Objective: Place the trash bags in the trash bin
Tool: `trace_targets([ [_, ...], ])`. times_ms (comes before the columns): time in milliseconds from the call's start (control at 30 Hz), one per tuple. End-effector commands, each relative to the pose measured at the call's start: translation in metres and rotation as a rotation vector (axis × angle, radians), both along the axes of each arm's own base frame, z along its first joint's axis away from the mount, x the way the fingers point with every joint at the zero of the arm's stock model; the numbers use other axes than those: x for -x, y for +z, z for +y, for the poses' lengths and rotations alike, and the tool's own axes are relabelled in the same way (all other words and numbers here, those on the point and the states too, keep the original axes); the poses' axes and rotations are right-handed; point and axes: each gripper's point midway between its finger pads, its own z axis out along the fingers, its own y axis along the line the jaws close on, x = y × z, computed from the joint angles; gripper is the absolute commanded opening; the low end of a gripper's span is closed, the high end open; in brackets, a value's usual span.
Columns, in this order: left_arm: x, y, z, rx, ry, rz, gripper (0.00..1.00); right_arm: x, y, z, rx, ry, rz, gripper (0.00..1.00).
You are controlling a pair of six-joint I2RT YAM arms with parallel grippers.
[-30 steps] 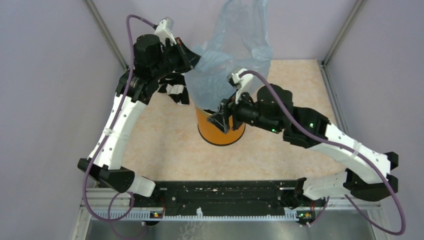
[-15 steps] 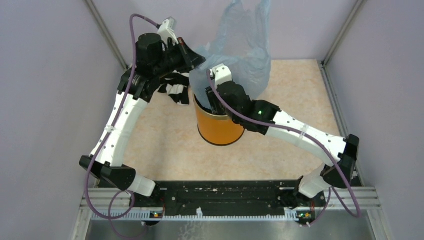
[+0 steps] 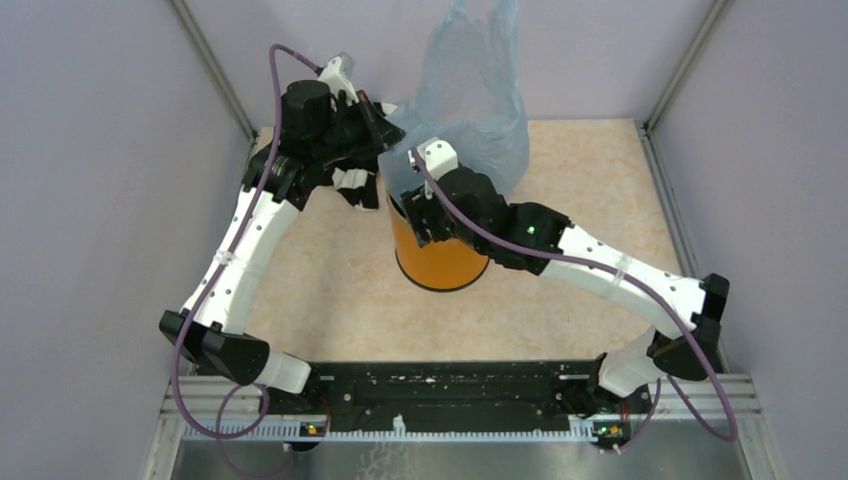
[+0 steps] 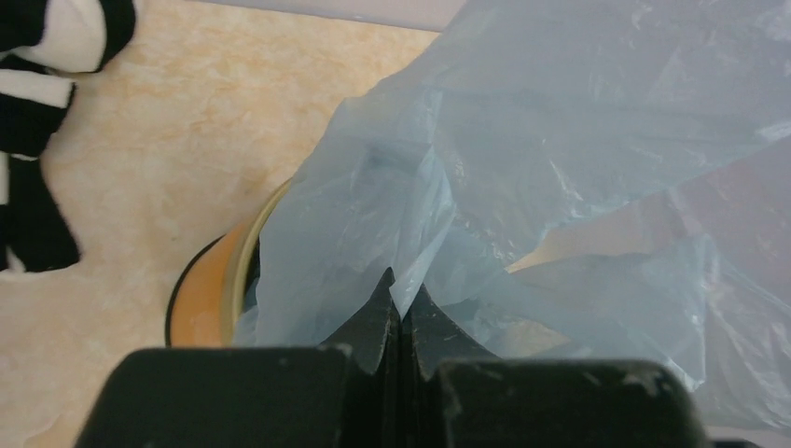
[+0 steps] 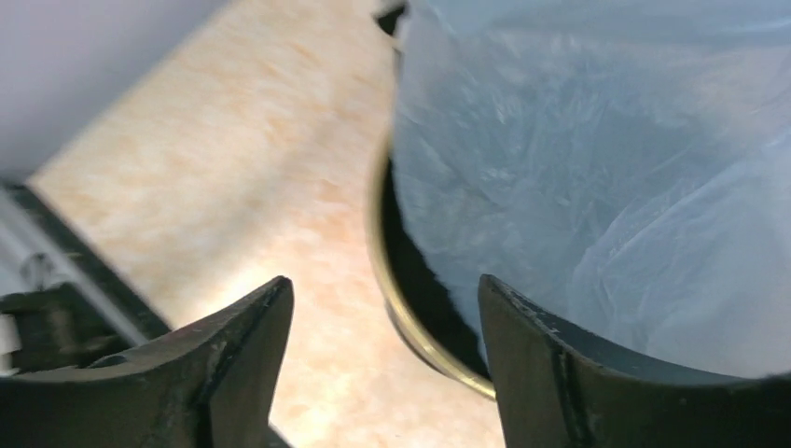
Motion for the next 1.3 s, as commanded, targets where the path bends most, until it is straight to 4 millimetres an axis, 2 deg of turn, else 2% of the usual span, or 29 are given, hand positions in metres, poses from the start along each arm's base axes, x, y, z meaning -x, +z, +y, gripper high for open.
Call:
trace_targets([
  [0,0.008,0.018,0.033,-0.039,0.126,-0.072,0.00,0.044,0.099,-0.008,-0.233,0.153,-0.062,0.76],
  [133,0.009,0.015,0.050,-0.079,0.182,-0.072,0.00,0.063,0.136,-0.028,-0.304,0.204,-0.085,0.84],
  [267,0.007,0.009,0.063,-0.111,0.209,-0.058,0.00,0.079,0.173,-0.063,-0.366,0.208,-0.121,0.88],
  [400,0.007,0.005,0.071,-0.132,0.216,-0.050,0.00,0.069,0.195,-0.113,-0.399,0.037,-0.195,0.89],
  [500,0.006,0.004,0.072,-0.133,0.208,-0.046,0.00,0.049,0.194,-0.144,-0.367,-0.130,-0.226,0.88],
  [567,0.006,0.004,0.074,-0.136,0.209,-0.045,0.00,0.029,0.186,-0.163,-0.359,-0.214,-0.204,0.84],
  [700,0.007,0.004,0.076,-0.139,0.204,-0.044,0.00,-0.012,0.167,-0.198,-0.420,-0.302,-0.130,0.77],
  [800,0.009,0.003,0.077,-0.143,0.197,-0.042,0.00,-0.033,0.159,-0.212,-0.516,-0.322,-0.083,0.77],
  [967,0.010,0.002,0.074,-0.144,0.176,-0.043,0.00,-0.073,0.153,-0.220,-0.698,-0.289,-0.020,0.78],
  [1267,0.014,-0.001,0.064,-0.135,0.108,-0.046,0.00,-0.151,0.145,-0.209,-0.772,-0.304,0.008,0.87],
])
